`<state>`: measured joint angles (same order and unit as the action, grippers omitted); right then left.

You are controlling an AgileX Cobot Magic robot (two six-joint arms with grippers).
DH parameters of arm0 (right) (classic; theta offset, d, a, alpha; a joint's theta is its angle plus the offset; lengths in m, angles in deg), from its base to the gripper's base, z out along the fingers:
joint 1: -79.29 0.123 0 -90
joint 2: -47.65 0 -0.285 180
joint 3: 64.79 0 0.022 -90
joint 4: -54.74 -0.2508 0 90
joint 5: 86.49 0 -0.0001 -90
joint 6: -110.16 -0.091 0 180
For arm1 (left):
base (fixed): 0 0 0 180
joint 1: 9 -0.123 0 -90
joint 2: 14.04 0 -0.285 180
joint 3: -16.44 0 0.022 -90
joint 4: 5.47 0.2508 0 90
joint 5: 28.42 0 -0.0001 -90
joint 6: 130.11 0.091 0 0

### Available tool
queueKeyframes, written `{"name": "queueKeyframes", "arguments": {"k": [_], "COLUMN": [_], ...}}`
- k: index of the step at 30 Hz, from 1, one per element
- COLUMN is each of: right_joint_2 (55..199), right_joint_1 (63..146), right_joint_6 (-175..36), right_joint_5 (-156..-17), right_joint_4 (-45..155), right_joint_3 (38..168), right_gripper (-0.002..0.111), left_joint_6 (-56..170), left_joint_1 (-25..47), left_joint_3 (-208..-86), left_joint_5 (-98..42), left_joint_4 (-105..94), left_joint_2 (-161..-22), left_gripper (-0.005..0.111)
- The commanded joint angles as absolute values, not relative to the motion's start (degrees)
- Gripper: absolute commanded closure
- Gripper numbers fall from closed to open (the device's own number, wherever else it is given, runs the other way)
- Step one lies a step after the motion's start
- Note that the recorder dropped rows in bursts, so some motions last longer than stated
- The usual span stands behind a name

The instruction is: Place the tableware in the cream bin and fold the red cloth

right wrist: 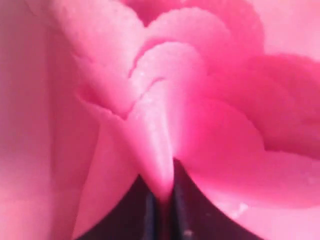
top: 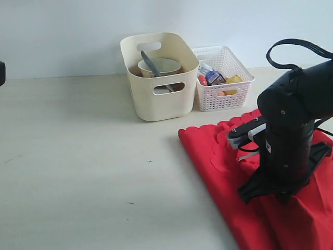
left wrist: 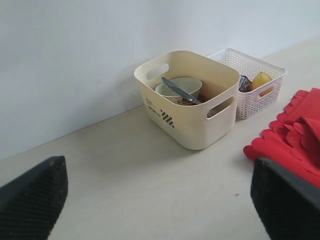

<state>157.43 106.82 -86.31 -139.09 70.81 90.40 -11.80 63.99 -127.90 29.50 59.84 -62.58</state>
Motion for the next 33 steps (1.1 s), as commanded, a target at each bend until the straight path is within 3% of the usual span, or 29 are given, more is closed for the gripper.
{"name": "queueKeyframes", "arguments": {"k": [1, 15, 20, 25, 27, 33], "right_joint_2": [153.84, 135.06, 132.82, 132.82, 132.59, 131.63], "right_joint_1": [106.94, 106.94, 106.94, 106.94, 106.94, 106.94], "right_joint_6": [-91.7, -105.01, -109.71, -112.18, -111.66, -110.94], "right_joint_5": [-144.85, -156.46, -156.46, -156.46, -156.46, -156.46], "right_joint_4": [77.43, 84.12, 84.51, 83.99, 84.0, 88.42], "right_joint_3": [89.76, 80.48, 73.93, 68.83, 69.12, 70.3], "right_gripper": [0.108, 0.106, 0.083, 0.041, 0.03, 0.015], "left_joint_6": [-11.84, -12.0, -12.0, -12.0, -12.0, -11.85], "left_joint_1": [63.89, 63.89, 63.89, 63.89, 63.89, 63.89], "left_joint_3": [-127.21, -126.96, -126.96, -126.96, -126.96, -126.96], "left_joint_5": [29.88, 29.78, 29.78, 29.78, 29.65, 29.77], "left_joint_4": [60.6, 60.95, 60.95, 60.95, 60.95, 60.95], "left_joint_2": [-62.23, -62.23, -62.23, -62.23, -62.23, -62.23], "left_gripper": [0.012, 0.012, 0.012, 0.012, 0.012, 0.012]}}
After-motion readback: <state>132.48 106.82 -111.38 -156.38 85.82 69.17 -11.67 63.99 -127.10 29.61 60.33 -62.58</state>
